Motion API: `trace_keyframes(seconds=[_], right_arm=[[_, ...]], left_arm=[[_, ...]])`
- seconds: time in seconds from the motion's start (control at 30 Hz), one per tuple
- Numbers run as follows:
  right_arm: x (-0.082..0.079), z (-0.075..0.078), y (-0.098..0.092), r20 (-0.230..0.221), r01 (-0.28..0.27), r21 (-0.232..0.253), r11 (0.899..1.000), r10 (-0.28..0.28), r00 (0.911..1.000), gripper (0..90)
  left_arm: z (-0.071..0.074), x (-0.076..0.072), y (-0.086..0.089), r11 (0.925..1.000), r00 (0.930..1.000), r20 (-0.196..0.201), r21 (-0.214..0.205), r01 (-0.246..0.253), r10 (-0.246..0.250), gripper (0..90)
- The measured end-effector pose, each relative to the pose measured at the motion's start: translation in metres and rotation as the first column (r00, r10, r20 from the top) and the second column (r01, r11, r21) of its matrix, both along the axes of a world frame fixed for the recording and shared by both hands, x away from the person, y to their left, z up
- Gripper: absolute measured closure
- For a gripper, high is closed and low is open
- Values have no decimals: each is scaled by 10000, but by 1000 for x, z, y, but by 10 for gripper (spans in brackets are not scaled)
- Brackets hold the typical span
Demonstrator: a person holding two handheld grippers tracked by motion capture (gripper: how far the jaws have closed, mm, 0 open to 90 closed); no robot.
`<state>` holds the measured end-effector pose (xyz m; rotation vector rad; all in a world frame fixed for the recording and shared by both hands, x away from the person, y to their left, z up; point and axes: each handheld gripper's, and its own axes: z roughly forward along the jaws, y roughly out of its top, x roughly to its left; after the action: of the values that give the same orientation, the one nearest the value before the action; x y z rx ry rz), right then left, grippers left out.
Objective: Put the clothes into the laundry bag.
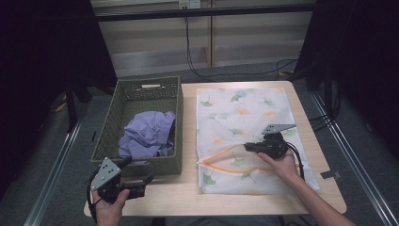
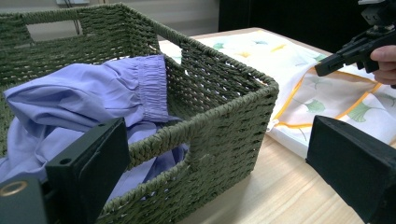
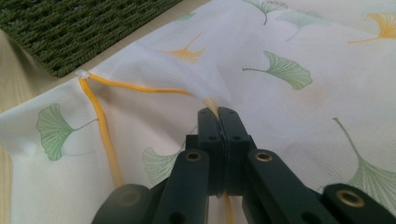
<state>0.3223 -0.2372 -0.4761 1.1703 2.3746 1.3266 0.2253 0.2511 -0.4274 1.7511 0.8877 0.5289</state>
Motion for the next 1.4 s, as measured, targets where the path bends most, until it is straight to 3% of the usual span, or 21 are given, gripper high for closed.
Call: trace_keyframes(seconds=[0.1, 0.13, 0.43, 0.83, 1.4], right_arm=[[1, 4, -2, 89, 19, 173, 9998, -20, 10000, 898], [2, 5, -3, 84, 104, 466, 9989, -108, 9999, 898], [2, 9, -7, 179, 111, 902, 9959, -127, 9998, 899], [6, 16, -2, 370, 28, 1007, 9949, -66, 9993, 898], [16, 40, 0, 909, 19, 1007, 9949, -111, 9958, 898]], left_arm=[[0, 1, 0, 10000, 10000, 75, 7, -54, 54, 57], [1, 1, 0, 10000, 9999, 95, -2, -56, 56, 57], [1, 1, -1, 10000, 9999, 121, 8, 42, -43, 57], [1, 3, -4, 10000, 10000, 90, -64, -20, 21, 56], [1, 2, -5, 10000, 9998, 199, -14, 54, -54, 58]])
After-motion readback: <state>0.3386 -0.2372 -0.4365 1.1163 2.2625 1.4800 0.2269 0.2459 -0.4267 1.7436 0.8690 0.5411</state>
